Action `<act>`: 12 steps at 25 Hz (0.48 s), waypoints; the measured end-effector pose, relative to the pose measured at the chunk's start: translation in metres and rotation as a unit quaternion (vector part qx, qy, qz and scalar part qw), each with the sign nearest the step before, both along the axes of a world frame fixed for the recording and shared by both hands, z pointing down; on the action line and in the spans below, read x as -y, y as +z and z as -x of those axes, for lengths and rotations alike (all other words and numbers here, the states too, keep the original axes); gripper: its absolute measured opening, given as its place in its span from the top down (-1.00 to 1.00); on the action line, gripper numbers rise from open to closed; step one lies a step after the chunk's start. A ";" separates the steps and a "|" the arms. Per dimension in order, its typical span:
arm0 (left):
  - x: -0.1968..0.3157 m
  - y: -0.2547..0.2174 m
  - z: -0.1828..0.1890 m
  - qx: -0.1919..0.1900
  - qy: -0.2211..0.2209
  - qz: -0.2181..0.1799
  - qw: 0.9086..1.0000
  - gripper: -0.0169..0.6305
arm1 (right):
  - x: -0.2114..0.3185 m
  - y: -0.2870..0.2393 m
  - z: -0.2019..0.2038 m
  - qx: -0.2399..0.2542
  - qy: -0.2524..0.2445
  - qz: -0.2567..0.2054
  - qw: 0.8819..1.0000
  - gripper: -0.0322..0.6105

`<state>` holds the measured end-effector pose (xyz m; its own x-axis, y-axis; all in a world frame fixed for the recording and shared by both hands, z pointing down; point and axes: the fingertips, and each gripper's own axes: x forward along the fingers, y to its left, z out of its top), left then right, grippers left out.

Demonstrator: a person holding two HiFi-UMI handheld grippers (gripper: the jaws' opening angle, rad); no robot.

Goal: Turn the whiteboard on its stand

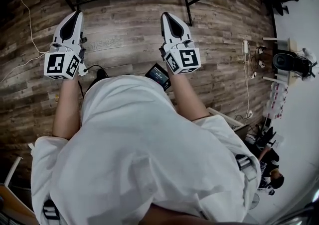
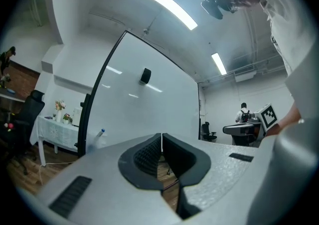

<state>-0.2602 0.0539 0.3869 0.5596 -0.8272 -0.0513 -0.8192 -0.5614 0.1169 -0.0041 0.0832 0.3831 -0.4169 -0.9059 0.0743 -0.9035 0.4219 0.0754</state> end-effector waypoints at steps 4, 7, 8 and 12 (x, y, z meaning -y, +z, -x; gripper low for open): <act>-0.010 -0.002 -0.044 0.006 0.006 0.002 1.000 0.91 | -0.014 0.006 -0.050 0.013 0.021 0.004 1.000 0.91; -0.021 0.002 -0.073 0.016 0.024 0.007 1.000 0.91 | -0.025 0.012 -0.070 0.018 0.025 0.005 1.000 0.91; -0.024 0.002 -0.081 0.016 0.027 0.009 0.999 0.91 | -0.029 0.013 -0.075 0.019 0.026 0.005 0.999 0.91; -0.031 0.002 -0.108 0.021 0.034 0.009 0.999 0.91 | -0.038 0.014 -0.095 0.019 0.028 -0.002 0.999 0.91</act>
<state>-0.1527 0.0849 0.3892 0.6165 -0.7873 -0.0128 -0.7832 -0.6147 0.0934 0.0906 0.1209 0.3972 -0.3686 -0.9279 0.0555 -0.9277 0.3710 0.0414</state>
